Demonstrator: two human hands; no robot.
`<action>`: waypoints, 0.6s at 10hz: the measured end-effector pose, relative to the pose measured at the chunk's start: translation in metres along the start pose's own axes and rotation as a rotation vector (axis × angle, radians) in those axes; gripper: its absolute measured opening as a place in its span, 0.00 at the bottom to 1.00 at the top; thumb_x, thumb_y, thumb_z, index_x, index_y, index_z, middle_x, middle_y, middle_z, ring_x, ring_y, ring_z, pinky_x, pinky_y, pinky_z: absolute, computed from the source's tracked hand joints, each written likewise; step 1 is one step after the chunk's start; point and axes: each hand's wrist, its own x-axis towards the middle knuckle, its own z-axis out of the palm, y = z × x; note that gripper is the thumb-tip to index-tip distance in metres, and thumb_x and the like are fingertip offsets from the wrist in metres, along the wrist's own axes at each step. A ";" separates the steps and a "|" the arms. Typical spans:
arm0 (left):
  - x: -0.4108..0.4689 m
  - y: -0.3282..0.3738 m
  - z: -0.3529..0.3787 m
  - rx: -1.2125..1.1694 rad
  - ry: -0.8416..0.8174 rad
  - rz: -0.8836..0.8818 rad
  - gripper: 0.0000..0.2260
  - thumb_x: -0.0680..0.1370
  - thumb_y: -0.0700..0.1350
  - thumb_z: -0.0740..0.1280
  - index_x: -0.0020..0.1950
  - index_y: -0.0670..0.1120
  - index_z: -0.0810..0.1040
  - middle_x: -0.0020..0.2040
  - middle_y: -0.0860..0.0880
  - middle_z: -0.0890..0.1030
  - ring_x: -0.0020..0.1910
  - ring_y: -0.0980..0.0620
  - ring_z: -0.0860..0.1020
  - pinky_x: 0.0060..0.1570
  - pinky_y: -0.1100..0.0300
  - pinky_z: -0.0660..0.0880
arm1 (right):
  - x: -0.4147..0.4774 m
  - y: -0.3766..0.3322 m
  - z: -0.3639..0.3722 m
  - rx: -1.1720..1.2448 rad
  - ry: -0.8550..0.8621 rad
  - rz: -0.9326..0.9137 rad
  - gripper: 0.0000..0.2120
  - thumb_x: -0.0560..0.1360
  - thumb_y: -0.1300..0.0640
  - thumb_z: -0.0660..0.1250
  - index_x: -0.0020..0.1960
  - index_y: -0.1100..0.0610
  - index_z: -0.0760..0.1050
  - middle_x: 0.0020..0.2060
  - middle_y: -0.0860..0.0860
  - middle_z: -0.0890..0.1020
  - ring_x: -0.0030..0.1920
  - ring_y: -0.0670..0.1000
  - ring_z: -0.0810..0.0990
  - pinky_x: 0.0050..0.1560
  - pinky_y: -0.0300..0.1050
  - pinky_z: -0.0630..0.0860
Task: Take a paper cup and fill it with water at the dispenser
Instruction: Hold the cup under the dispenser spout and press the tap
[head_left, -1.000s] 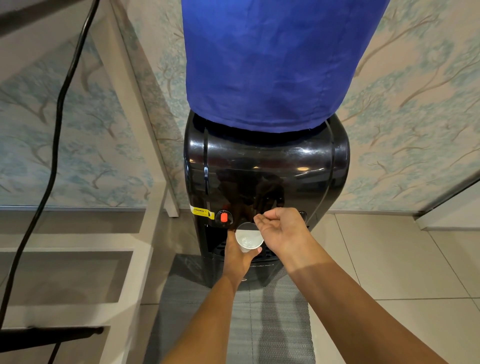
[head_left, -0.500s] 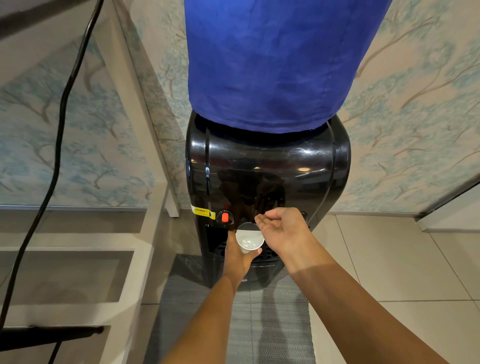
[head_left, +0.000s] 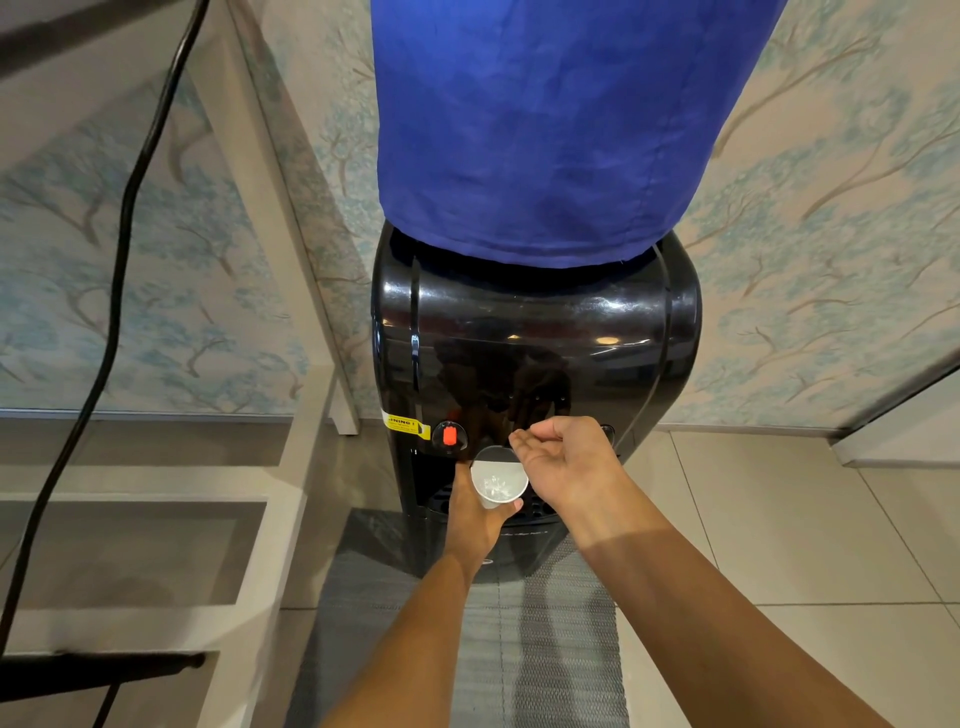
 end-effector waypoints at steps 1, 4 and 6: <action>0.001 0.000 0.000 -0.009 0.010 -0.006 0.30 0.69 0.35 0.74 0.68 0.38 0.66 0.62 0.38 0.77 0.61 0.41 0.77 0.63 0.45 0.74 | -0.001 -0.001 -0.002 -0.021 -0.022 0.012 0.22 0.75 0.75 0.52 0.69 0.73 0.62 0.71 0.67 0.64 0.73 0.62 0.62 0.74 0.50 0.59; -0.001 -0.002 -0.001 -0.037 -0.003 0.003 0.28 0.69 0.35 0.74 0.66 0.41 0.67 0.62 0.39 0.77 0.62 0.41 0.76 0.63 0.43 0.74 | 0.002 0.002 -0.003 -0.046 -0.070 0.003 0.22 0.75 0.75 0.52 0.69 0.73 0.62 0.71 0.66 0.64 0.74 0.61 0.62 0.74 0.49 0.59; -0.005 -0.002 -0.002 0.021 -0.008 0.017 0.29 0.66 0.36 0.77 0.58 0.51 0.64 0.56 0.49 0.76 0.58 0.48 0.76 0.50 0.69 0.73 | 0.002 0.006 -0.011 -0.103 -0.088 -0.006 0.20 0.76 0.73 0.54 0.68 0.73 0.64 0.69 0.65 0.68 0.72 0.60 0.66 0.73 0.50 0.62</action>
